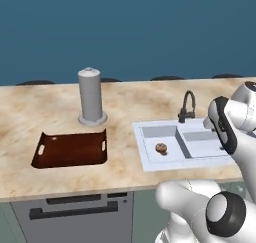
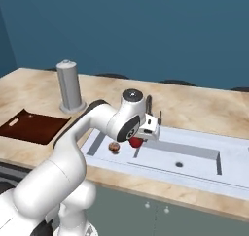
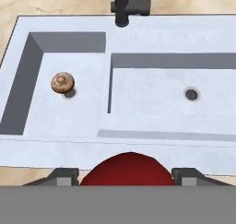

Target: Pick up all produce items and place them in the sink. Turn on the sink faucet to wash them. Then turn the sink off and put them in the tray.

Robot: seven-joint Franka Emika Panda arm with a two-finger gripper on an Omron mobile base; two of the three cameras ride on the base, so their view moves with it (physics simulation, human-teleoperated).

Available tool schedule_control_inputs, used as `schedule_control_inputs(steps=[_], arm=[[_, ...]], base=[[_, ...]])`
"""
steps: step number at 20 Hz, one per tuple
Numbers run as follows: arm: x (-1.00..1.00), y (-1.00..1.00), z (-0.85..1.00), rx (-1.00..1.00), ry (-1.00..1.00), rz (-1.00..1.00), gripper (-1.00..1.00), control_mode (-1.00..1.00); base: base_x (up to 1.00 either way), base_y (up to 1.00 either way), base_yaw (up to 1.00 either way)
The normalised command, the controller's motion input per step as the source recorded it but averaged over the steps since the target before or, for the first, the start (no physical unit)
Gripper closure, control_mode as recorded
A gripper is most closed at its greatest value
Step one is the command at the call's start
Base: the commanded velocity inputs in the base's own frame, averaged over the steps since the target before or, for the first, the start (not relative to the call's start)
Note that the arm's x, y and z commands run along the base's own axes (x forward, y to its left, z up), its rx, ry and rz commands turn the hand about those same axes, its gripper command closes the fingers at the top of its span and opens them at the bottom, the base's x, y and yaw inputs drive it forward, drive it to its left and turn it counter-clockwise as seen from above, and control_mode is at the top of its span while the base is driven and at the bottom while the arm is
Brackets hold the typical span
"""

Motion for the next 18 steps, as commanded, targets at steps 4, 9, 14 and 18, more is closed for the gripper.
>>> schedule_control_inputs(steps=[4,9,14,18], arm=[[0.0,0.0,0.0,0.0,0.0,0.0,1.0,1.0],[0.0,0.0,0.0,0.0,0.0,0.0,1.0,1.0],[0.0,0.0,0.0,0.0,0.0,0.0,1.0,1.0],[0.09,0.31,-0.16,-0.04,0.07,0.02,1.0,-1.0]], base=[[0.38,-0.29,0.0],[0.39,-0.37,0.0],[0.35,-0.23,0.0],[0.06,0.08,0.0]])
